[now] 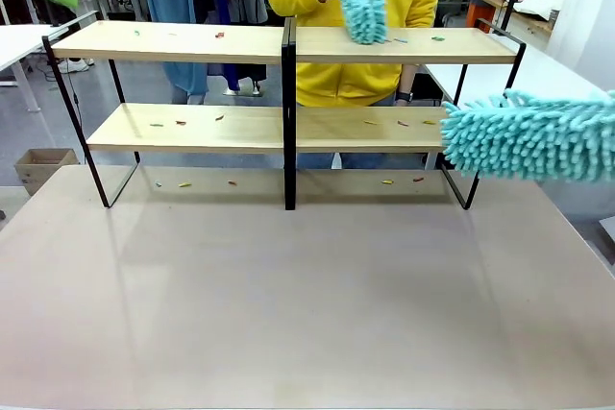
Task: Clean the shelves.
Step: Clean a randomly selected level of the Shelf with the Duster.
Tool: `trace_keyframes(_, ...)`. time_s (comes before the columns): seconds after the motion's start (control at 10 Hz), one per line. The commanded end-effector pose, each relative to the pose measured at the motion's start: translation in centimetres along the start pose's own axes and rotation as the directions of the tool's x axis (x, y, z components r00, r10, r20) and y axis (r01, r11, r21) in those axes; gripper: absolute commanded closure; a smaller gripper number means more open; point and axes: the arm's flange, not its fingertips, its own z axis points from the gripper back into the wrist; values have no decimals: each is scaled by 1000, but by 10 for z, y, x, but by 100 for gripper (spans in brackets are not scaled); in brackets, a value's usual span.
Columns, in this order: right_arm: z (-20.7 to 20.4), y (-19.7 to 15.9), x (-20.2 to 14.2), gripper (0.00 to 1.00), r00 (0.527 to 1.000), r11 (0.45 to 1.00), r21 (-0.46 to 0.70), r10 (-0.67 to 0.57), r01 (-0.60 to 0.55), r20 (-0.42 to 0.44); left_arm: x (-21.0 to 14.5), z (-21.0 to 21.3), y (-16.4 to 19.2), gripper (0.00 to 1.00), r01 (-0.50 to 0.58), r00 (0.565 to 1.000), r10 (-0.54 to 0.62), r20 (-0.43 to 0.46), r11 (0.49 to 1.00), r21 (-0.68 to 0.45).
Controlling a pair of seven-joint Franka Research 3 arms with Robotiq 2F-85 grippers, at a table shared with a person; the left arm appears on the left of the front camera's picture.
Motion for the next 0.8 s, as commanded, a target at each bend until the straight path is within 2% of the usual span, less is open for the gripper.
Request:
trace_keyframes(0.0,9,-24,-41,88,999,1000,12,19,-18,-41,-1,0,1,0,-1,1000,1,0,1000,-5)
trace_keyframes(0.1,-3,-30,-87,88,994,999,-34,-9,5,-110,-1,0,1,0,-1,1000,1,0,1000,-5)
trace_keyframes(0.2,-19,-30,-128,88,991,999,-3,-45,45,-128,-1,0,1,0,-1,1000,1,0,1000,-5)
trace_keyframes(0.3,-34,-30,-161,88,984,995,80,-52,66,-168,-1,0,1,0,-1,1000,1,0,1000,-5)
trace_keyframes(0.4,-43,-30,-175,88,978,991,105,-59,81,-201,-1,0,1,0,-1,1000,1,0,1000,-5)
trace_keyframes(0.7,-39,-30,-155,88,983,996,62,-54,66,-176,-1,0,1,0,-1,1000,1,0,1000,-5)
